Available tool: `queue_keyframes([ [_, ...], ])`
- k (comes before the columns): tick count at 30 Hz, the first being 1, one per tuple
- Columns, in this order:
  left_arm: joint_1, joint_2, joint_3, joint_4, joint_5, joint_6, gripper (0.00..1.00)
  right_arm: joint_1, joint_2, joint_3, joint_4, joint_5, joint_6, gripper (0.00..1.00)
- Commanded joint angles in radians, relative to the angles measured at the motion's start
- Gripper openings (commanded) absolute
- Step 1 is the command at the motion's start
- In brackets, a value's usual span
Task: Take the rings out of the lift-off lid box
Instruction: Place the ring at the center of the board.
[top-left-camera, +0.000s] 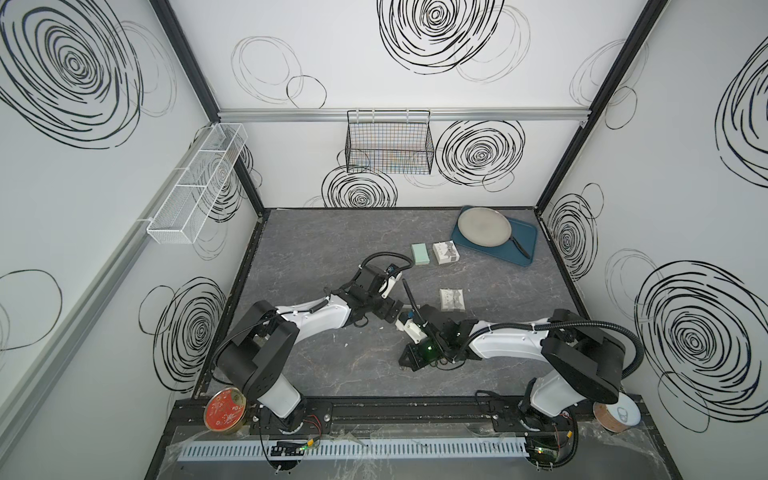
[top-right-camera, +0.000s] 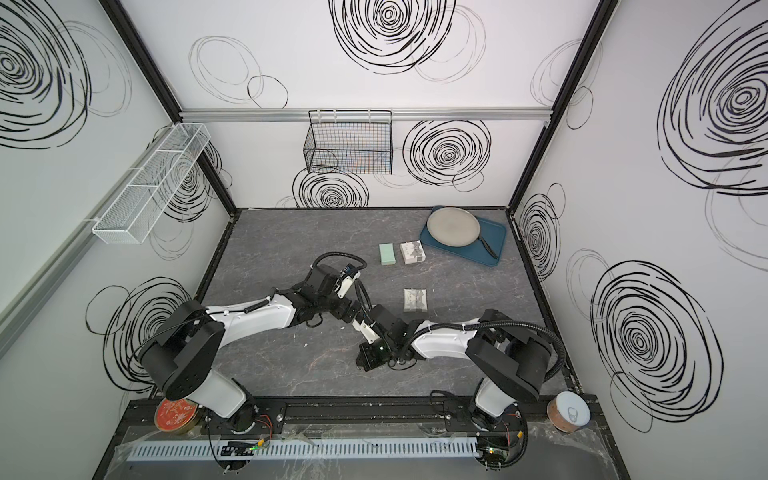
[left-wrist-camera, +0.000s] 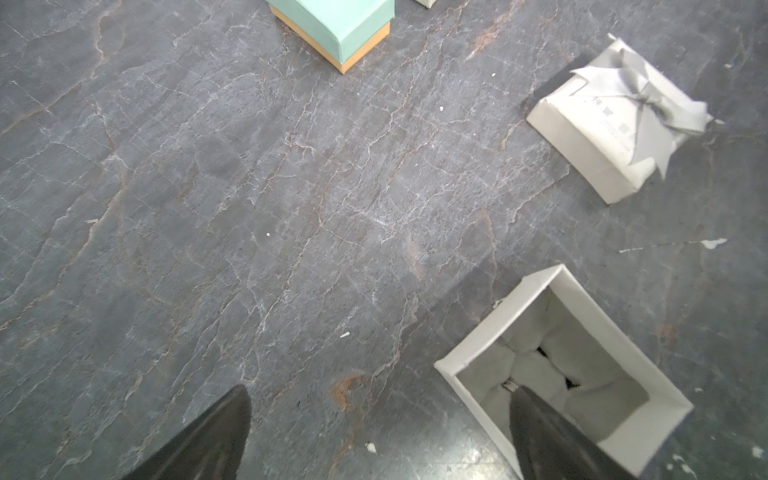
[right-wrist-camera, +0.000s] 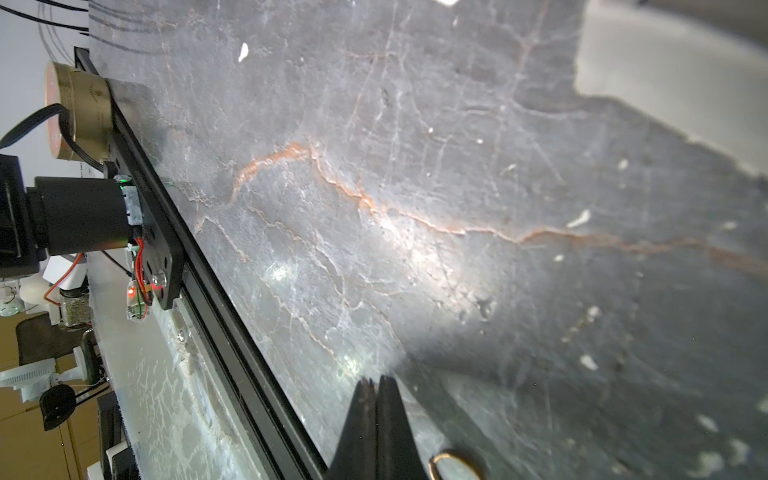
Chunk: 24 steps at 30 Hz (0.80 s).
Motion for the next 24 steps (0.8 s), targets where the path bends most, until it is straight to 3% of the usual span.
queue_keyframes([
  [1, 0.009, -0.023, -0.014, 0.044, 0.003, 0.008, 1.00, 0.000, 0.009, 0.021, -0.014, 0.024, 0.017, 0.09],
  [12, 0.010, -0.022, -0.007, 0.040, 0.007, 0.009, 1.00, -0.003, -0.007, 0.026, -0.052, 0.053, -0.006, 0.17],
  [21, 0.012, -0.034, 0.008, 0.025, 0.000, 0.023, 1.00, -0.003, -0.052, 0.100, -0.194, 0.114, -0.084, 0.29],
  [23, 0.012, -0.040, 0.009, 0.020, -0.008, 0.029, 1.00, -0.003, -0.078, 0.119, -0.218, 0.112, -0.101, 0.40],
  [24, 0.014, -0.046, 0.009, 0.020, -0.010, 0.032, 1.00, -0.004, -0.091, 0.128, -0.234, 0.107, -0.116, 0.55],
])
